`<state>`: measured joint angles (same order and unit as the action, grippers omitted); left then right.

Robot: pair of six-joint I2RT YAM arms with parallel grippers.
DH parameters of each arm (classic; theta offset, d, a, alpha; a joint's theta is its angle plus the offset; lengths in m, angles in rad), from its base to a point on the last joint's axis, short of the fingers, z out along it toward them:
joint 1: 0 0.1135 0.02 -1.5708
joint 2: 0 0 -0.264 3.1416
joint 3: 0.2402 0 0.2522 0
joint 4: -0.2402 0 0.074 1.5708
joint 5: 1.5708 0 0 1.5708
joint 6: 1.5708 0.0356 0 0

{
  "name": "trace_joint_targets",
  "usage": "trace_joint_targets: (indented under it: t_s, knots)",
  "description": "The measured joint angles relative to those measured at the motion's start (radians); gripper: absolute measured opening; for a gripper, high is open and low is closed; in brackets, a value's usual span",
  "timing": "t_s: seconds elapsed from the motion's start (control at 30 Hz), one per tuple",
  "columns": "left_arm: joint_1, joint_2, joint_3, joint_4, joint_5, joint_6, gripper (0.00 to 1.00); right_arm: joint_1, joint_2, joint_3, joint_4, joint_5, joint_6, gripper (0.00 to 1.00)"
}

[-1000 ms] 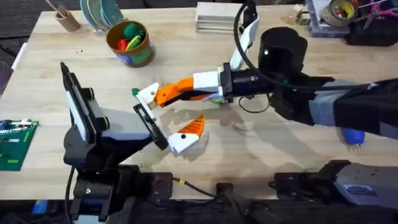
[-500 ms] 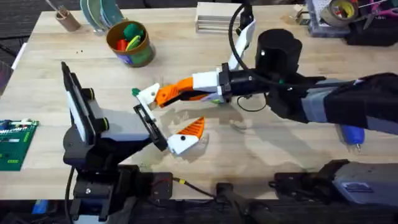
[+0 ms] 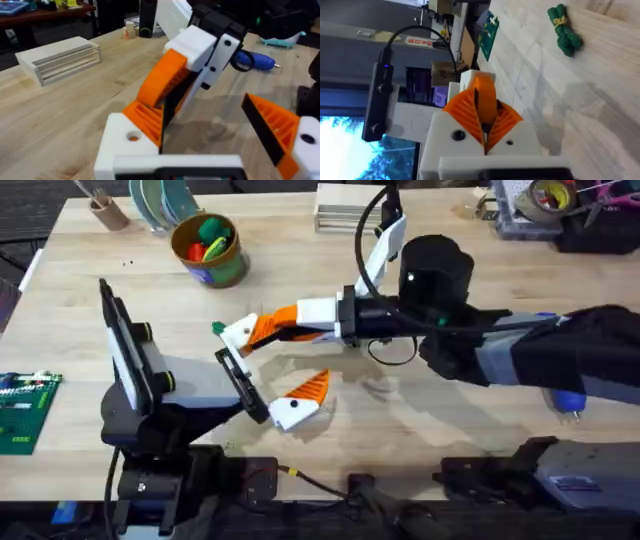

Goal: Pick up the gripper from the table and insert it into the empty holder that is missing its gripper. Then pick up a screw, insert it into the mounting hole, and use the screwdriver to tighten it. Finally, clean up the table by picking up the vegetable and placing it into the bucket.

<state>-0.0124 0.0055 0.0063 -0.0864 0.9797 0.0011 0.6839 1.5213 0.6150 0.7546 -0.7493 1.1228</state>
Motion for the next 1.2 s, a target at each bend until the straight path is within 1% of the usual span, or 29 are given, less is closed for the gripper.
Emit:
trace_joint_targets:
  t_s: [0.17,0.53,0.87,1.03,1.13,1.2]
  knots:
    - [0.000,0.000,0.000,0.001,-0.014,0.004,0.993,0.016,0.006,-0.001,0.017,0.040,0.000,0.012]
    - [0.009,0.000,0.000,0.003,-0.044,0.006,0.993,0.080,0.006,0.007,0.022,0.177,-0.022,0.010]
    - [0.010,0.000,0.000,0.011,-0.053,0.006,0.993,0.092,0.006,0.009,0.020,0.206,-0.083,0.009]
    - [0.011,0.000,-0.002,0.014,-0.025,0.006,0.993,0.087,0.006,0.011,0.016,0.203,-0.115,0.009]
    - [0.011,0.000,-0.002,0.012,0.020,0.006,0.993,0.078,0.006,0.011,0.014,0.185,-0.129,0.009]
    - [0.011,0.000,-0.002,0.011,0.023,0.006,0.993,0.078,0.006,0.011,0.012,0.181,-0.129,0.009]
